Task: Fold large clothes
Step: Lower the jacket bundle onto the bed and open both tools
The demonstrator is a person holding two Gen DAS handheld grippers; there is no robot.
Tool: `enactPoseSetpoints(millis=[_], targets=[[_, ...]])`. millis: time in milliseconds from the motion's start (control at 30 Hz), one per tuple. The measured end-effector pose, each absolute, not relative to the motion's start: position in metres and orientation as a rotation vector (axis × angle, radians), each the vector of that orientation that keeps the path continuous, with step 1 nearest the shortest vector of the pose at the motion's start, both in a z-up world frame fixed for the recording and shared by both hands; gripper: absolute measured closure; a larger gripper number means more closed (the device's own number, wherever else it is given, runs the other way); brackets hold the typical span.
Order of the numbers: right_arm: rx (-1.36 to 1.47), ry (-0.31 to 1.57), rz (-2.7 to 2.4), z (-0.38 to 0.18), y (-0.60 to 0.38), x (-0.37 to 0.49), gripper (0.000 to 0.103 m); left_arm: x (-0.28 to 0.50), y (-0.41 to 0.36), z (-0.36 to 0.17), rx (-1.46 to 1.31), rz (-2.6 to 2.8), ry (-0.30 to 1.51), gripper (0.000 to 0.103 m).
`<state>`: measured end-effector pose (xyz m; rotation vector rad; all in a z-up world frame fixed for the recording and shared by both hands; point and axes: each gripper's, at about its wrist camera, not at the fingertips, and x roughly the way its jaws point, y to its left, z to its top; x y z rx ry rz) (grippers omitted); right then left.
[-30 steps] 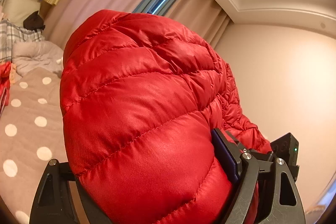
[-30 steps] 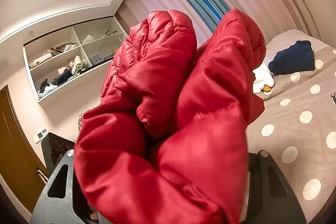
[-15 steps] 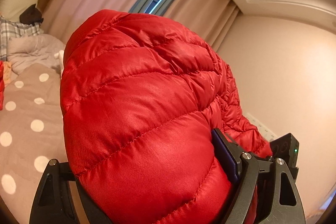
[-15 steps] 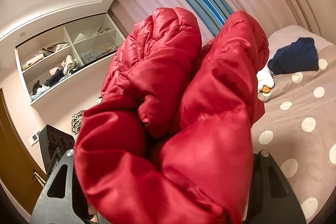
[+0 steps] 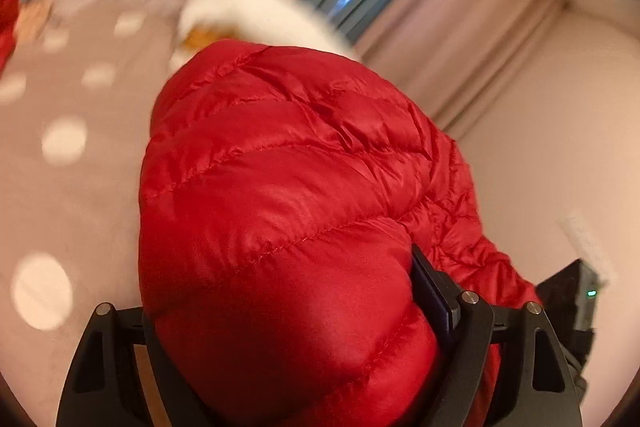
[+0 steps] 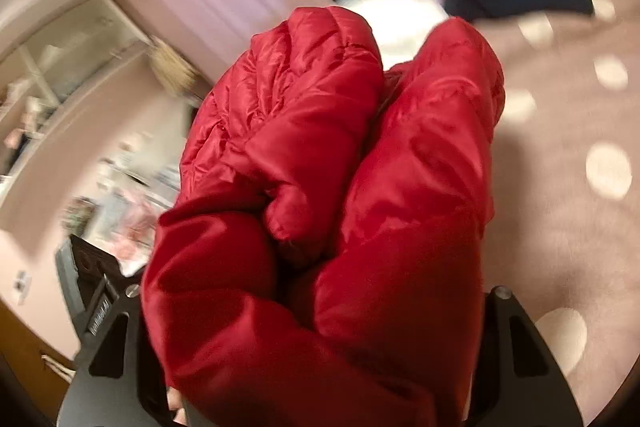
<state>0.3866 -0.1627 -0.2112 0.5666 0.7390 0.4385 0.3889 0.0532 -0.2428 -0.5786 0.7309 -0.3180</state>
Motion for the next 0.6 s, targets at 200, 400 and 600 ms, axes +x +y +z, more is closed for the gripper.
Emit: enactPoseSetpoints(millis=[200, 400, 600], targets=[[0.667, 0.782, 0.432, -0.339, -0.187, 0.400, 0.045, 0.407, 0.042, -0.326, -0.458, -0.231, 0.778, 0.004], [0.620, 0.769, 0.406, -0.327, -0.182, 0.388, 0.042, 0.412, 0.062, -0.322, -0.507, -0.236, 0.789, 0.003], [0.641, 0.768, 0.416, -0.332, -0.193, 0.385, 0.042, 0.404, 0.069, -0.319, -0.492, -0.209, 0.806, 0.000]])
